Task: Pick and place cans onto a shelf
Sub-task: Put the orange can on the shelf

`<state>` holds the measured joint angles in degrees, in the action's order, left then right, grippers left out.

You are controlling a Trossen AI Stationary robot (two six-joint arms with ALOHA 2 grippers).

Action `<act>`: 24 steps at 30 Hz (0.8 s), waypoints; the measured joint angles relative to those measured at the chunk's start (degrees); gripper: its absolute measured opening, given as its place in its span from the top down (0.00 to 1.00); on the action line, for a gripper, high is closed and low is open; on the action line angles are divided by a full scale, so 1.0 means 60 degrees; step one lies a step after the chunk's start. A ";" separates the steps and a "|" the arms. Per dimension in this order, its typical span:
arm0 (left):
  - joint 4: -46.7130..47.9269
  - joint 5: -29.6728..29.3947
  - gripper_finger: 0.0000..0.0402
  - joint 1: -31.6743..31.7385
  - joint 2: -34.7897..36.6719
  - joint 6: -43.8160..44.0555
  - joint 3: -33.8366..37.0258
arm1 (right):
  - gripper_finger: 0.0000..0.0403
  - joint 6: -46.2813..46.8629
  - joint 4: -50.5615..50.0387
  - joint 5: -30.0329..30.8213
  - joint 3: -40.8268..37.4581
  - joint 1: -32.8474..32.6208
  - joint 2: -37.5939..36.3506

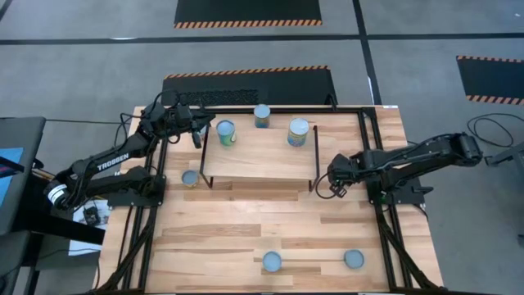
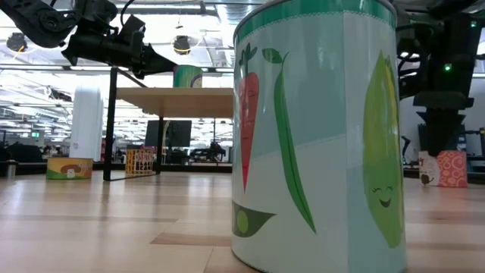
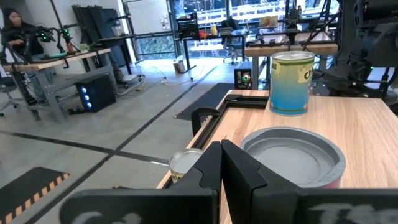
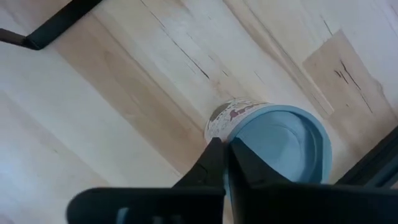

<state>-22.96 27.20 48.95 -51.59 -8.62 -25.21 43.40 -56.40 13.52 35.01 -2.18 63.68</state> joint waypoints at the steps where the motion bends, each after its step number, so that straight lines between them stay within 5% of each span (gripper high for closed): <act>1: -0.0003 0.0000 1.00 0.0000 0.0000 0.0000 0.0000 | 0.98 0.0003 -0.0083 -0.0095 0.0045 -0.0015 0.0004; 9: -0.0003 0.0000 1.00 0.0000 0.0000 0.0000 0.0000 | 0.98 0.0265 -0.1733 -0.1257 0.1852 -0.0756 0.0014; 17: -0.0003 0.0000 1.00 0.0000 0.0000 0.0000 0.0000 | 0.98 0.1495 -0.2372 -0.2528 0.5005 -0.2878 0.0011; 24: -0.0082 -0.0001 1.00 0.0000 0.0000 0.0013 0.0000 | 0.98 -0.0835 -0.0905 -0.0678 0.7741 -0.3963 0.0855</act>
<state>-23.46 27.20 48.95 -51.59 -8.55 -25.21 38.39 -61.83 9.45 81.46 -25.96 68.81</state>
